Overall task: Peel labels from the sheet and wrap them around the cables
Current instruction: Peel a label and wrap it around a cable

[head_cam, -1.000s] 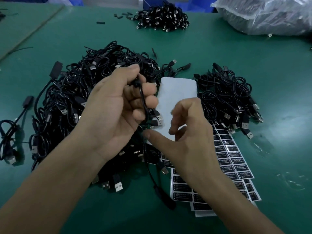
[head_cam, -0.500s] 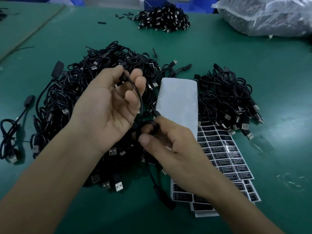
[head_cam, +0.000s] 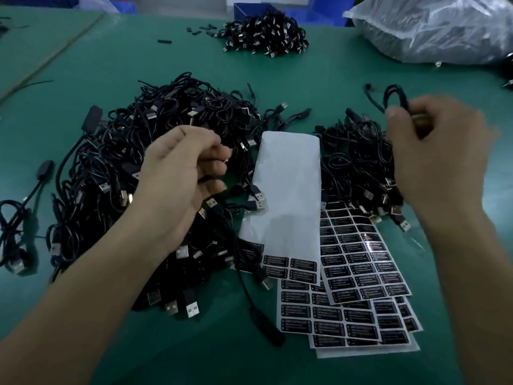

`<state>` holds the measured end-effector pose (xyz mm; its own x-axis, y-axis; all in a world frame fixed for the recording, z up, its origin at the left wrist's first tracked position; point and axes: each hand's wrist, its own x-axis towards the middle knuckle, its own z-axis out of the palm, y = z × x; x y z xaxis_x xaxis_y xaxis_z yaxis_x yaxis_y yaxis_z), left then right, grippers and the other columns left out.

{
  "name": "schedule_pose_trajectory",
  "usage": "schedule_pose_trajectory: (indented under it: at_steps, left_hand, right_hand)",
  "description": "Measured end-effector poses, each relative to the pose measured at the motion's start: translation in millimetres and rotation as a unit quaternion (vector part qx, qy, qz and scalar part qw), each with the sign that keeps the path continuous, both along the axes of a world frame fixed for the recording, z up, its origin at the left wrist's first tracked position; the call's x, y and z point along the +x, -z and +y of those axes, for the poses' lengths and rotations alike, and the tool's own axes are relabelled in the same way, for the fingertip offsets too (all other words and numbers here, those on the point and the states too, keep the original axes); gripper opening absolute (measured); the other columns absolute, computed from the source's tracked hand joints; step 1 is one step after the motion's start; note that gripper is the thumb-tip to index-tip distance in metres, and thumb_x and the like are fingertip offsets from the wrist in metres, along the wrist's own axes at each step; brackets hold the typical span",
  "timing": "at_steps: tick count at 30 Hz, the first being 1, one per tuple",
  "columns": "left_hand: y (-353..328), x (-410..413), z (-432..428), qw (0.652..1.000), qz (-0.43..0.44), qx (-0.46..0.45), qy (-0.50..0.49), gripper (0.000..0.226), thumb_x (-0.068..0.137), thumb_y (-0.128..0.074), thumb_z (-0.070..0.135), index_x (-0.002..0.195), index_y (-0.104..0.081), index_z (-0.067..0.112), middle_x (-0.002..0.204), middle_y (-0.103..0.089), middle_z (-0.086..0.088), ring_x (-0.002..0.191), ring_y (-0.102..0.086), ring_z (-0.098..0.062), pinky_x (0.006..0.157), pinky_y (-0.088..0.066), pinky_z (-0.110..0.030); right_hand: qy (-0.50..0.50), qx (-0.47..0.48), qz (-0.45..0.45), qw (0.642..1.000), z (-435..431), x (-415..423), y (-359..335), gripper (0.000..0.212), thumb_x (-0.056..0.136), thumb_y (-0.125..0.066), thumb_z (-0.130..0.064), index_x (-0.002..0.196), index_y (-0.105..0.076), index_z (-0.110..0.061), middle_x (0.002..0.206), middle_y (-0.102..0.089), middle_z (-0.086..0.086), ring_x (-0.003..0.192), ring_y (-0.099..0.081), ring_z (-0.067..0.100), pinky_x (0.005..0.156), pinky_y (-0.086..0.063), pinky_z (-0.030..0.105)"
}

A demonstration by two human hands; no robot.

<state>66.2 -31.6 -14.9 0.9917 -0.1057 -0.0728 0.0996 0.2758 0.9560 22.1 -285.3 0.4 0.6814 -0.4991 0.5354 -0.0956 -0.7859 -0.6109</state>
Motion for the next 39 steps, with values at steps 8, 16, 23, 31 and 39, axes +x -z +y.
schedule_pose_trajectory:
  at_steps: [8, 16, 23, 31, 39]
  left_hand:
    - [15, -1, 7, 0.853, -0.268, 0.444, 0.051, 0.020, 0.092, -0.065, 0.017, 0.087, -0.067, 0.037, 0.078, -0.066, 0.021, 0.074, -0.062, 0.004, 0.064, -0.049, -0.011]
    - [16, -2, 12, 0.691, -0.275, 0.632, 0.220, 0.023, 0.087, -0.065, 0.038, 0.109, -0.066, 0.041, 0.106, -0.060, 0.022, 0.101, -0.057, -0.004, 0.089, -0.048, -0.032]
    - [6, 3, 29, 0.636, -0.245, 0.614, 0.398, 0.056, 0.063, -0.062, 0.051, 0.117, -0.052, 0.059, 0.129, -0.037, 0.040, 0.119, -0.028, 0.020, 0.100, -0.019, -0.015]
    - [15, 7, 24, 0.656, -0.273, 0.604, 0.362, 0.025, 0.069, -0.084, 0.045, 0.086, -0.066, 0.049, 0.125, -0.046, 0.029, 0.114, -0.039, 0.009, 0.086, -0.024, -0.022]
    - [1, 5, 19, 0.826, -0.227, 0.446, 0.259, 0.027, 0.070, -0.065, 0.059, 0.082, -0.075, 0.037, 0.082, -0.072, 0.020, 0.070, -0.066, 0.000, 0.060, -0.051, -0.016]
  right_hand:
    - [0.032, -0.061, 0.201, 0.977, -10, 6, 8, 0.050, 0.097, -0.061, -0.037, 0.143, -0.052, -0.019, 0.131, -0.060, 0.018, 0.128, -0.045, 0.038, 0.103, -0.040, 0.048]
    - [0.042, -0.095, 0.168, 0.980, -1, 0, 9, 0.050, 0.094, -0.065, -0.026, 0.142, -0.054, -0.022, 0.137, -0.056, 0.015, 0.130, -0.044, 0.039, 0.106, -0.034, 0.045]
    - [-0.008, -0.070, -0.022, 0.997, 41, -15, 27, 0.017, 0.092, -0.062, -0.025, 0.105, -0.072, -0.021, 0.109, -0.055, -0.002, 0.110, -0.048, 0.026, 0.089, -0.026, 0.023]
    - [-0.187, -0.010, 0.015, 0.982, 59, -20, 61, 0.012, 0.092, -0.067, -0.011, 0.100, -0.074, -0.016, 0.078, -0.066, -0.011, 0.073, -0.060, 0.009, 0.069, -0.048, 0.020]
    - [-0.334, 0.126, 0.112, 0.927, 48, -27, 70, 0.018, 0.092, -0.070, -0.025, 0.107, -0.071, -0.036, 0.076, -0.067, -0.011, 0.066, -0.057, 0.010, 0.064, -0.047, 0.019]
